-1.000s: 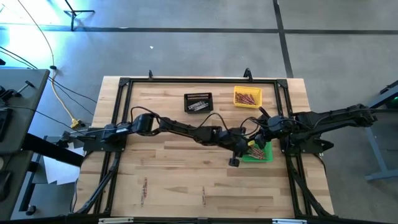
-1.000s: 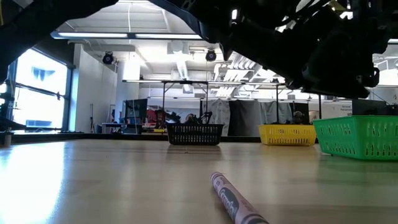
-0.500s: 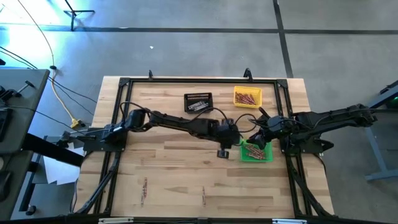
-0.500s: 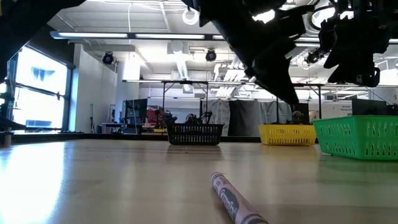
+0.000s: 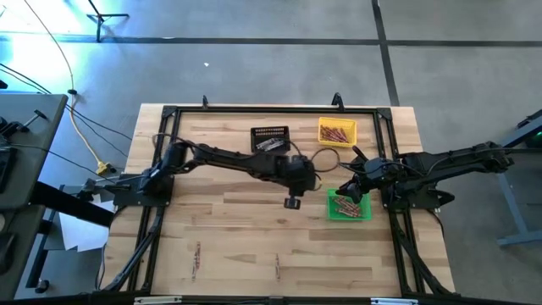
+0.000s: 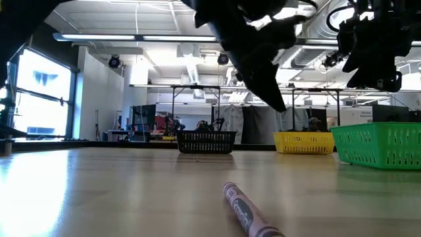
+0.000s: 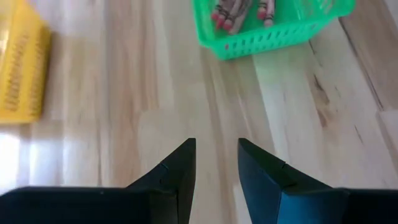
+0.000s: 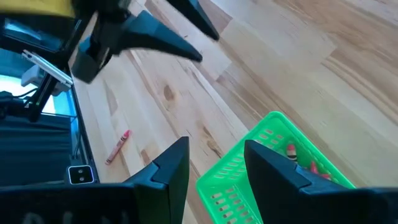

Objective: Sort crayons
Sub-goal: Put the pink crayon into the green basket

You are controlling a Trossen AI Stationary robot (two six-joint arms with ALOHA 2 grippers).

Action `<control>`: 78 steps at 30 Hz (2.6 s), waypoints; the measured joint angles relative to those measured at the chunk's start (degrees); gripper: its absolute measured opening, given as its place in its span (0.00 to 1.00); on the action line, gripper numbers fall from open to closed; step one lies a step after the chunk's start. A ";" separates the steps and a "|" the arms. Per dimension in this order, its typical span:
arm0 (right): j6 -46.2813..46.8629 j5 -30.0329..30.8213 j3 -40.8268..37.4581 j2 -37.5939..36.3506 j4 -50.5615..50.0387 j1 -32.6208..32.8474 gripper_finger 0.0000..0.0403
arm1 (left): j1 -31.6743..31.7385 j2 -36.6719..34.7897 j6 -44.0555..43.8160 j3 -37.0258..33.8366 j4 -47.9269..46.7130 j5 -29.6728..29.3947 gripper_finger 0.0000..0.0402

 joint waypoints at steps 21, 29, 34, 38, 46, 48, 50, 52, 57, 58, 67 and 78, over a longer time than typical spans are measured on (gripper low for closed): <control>0.00 0.12 0.00 -0.03 0.01 -0.02 0.35 | 1.30 -41.60 -18.88 -56.98 41.37 -9.79 0.26; -0.03 0.00 0.00 -0.02 -0.18 0.00 0.35 | 0.79 -52.18 -23.52 -63.04 40.89 -7.00 0.26; -4.42 -5.71 0.00 0.00 -0.40 0.02 0.35 | -0.29 -55.96 -27.43 -63.39 41.40 -4.09 0.26; -6.93 -5.33 0.00 -0.04 -0.33 -0.02 0.35 | -1.74 -57.44 -29.74 -63.35 41.79 -3.27 0.26; -6.66 -5.11 0.00 -0.01 -0.10 -0.03 0.35 | -4.74 -57.68 -30.46 -63.39 42.84 -3.31 0.26; -6.88 -3.71 0.00 0.07 0.74 -0.11 0.35 | -5.48 -57.68 -31.99 -63.40 42.76 -3.31 0.26; -6.42 -3.43 0.00 0.07 0.51 -0.11 0.35 | -6.11 -57.68 -34.27 -63.41 42.87 -3.31 0.26; -6.45 -3.04 0.00 0.09 1.33 -0.11 0.35 | -6.67 -57.68 -37.14 -63.39 42.85 -3.31 0.26; -6.45 -0.17 0.00 0.09 4.21 -0.11 0.35 | -7.95 -57.66 -43.17 -63.39 42.95 -3.34 0.26; -6.45 1.48 0.00 0.09 4.40 -0.11 0.35 | -8.21 -57.66 -44.01 -63.40 42.99 -3.33 0.26; 0.54 5.17 0.00 1.58 8.64 -0.41 0.35 | -11.43 -57.63 -45.20 -63.39 43.02 -3.98 0.26; 6.05 5.09 0.00 5.73 15.30 -0.50 0.35 | -12.51 -57.63 -45.07 -63.37 42.97 -4.21 0.26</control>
